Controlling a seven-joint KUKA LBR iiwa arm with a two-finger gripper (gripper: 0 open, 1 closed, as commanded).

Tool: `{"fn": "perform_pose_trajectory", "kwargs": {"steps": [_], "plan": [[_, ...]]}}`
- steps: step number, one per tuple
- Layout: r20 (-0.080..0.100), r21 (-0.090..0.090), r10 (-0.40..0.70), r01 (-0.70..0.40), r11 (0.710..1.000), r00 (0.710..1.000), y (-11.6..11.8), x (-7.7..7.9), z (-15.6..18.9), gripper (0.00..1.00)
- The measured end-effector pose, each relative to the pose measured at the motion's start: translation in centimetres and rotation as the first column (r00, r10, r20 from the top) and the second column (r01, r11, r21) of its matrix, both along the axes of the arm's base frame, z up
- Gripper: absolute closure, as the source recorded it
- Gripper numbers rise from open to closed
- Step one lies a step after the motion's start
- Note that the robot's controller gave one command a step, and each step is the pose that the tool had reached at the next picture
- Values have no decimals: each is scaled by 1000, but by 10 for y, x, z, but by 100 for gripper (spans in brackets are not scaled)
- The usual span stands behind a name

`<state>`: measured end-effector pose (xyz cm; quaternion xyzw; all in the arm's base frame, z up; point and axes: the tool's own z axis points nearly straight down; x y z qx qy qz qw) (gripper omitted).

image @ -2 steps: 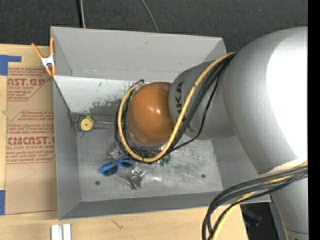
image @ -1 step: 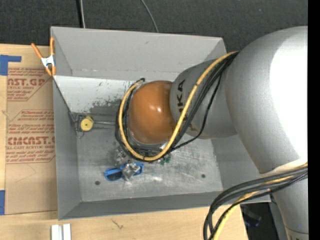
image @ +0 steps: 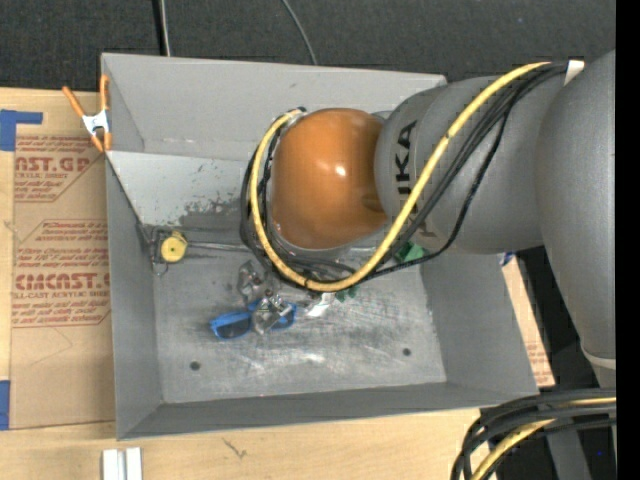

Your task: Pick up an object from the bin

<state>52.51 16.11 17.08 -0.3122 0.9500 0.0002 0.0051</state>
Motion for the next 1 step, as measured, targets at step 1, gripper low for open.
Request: {"fn": "perform_pose_trajectory", "kwargs": {"steps": [1], "plan": [[1,0,-32,32,999,999,-2,-1,73,100]]}}
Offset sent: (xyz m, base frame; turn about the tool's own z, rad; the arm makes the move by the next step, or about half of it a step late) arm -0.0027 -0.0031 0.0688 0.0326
